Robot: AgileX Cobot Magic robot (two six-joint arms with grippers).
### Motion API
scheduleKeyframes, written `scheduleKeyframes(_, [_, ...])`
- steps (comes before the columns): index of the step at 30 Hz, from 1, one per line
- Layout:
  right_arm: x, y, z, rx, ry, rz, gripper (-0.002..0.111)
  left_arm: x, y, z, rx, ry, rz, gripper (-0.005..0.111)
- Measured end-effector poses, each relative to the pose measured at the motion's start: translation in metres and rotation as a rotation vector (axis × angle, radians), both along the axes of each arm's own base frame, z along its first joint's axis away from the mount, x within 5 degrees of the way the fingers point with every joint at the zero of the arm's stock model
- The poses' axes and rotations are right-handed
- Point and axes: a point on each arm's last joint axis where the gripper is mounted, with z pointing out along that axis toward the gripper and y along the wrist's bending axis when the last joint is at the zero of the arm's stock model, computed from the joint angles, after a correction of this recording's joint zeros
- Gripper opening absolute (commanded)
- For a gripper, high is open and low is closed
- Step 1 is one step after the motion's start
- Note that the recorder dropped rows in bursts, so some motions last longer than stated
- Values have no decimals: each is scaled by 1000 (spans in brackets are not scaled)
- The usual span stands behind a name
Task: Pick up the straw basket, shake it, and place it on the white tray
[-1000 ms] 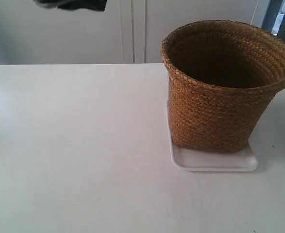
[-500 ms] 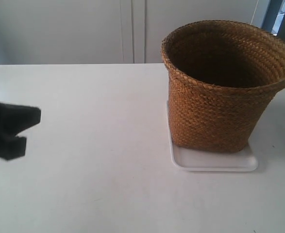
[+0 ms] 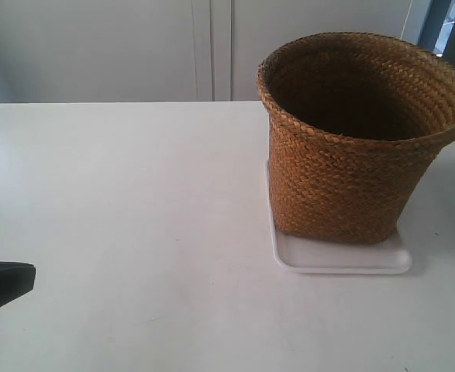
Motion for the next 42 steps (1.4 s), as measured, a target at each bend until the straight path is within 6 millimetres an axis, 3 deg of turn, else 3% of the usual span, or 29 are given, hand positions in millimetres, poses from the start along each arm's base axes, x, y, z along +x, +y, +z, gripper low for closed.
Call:
scheduleKeyframes(11, [0,0,-1,1,2,0,0,0,0,0,1,2,-1,0])
scheduleKeyframes(21, [0,0,-1,2,2,0,0,-1,14,-1,412,-213,-148,0])
scheduleKeyframes(27, [0,0,-1,3,2,1,0,-18,34,15,392,-333,6,0])
scheduleKeyframes(33, [0,0,-1,3,2,1,0,-43,50,19,294,-342,229,0])
scheduleKeyframes(37, [0,0,-1,3,2,1,0,-56,56,9,316,-382,322,0])
scheduleKeyframes(42, [0,0,0,3,-1,0,0,-56,62,-26,344,-459,418,0])
